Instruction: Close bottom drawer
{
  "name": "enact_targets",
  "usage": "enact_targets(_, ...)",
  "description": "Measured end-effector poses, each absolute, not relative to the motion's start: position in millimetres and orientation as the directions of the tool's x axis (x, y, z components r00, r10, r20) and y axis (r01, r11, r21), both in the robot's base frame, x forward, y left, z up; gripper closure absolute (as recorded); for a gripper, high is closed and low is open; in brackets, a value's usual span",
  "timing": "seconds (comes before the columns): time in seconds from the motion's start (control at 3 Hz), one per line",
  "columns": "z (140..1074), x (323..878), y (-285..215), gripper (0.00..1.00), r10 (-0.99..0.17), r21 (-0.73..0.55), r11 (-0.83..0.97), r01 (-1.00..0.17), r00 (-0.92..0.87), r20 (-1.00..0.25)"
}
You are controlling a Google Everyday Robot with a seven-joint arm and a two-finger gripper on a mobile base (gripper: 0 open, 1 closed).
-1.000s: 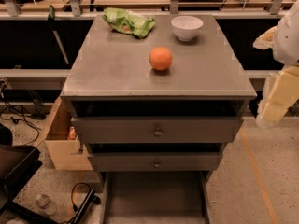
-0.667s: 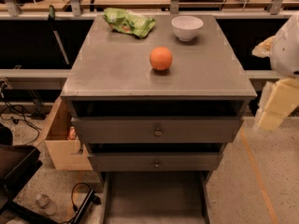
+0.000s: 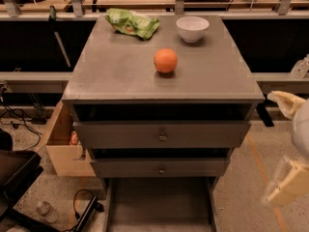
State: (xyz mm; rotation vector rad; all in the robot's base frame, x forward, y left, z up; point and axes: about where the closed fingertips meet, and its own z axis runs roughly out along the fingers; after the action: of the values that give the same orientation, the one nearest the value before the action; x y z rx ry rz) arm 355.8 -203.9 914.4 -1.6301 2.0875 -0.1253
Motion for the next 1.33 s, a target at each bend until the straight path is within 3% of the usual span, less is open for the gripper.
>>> enact_targets(0.33, 874.2, 322.2, -214.1, 0.00, -0.936, -0.425, 0.296, -0.855, -0.171, -0.308)
enact_targets(1.33, 818.4, 310.8, -215.8, 0.00, -0.938, -0.444, 0.300, -0.844, -0.177, -0.297)
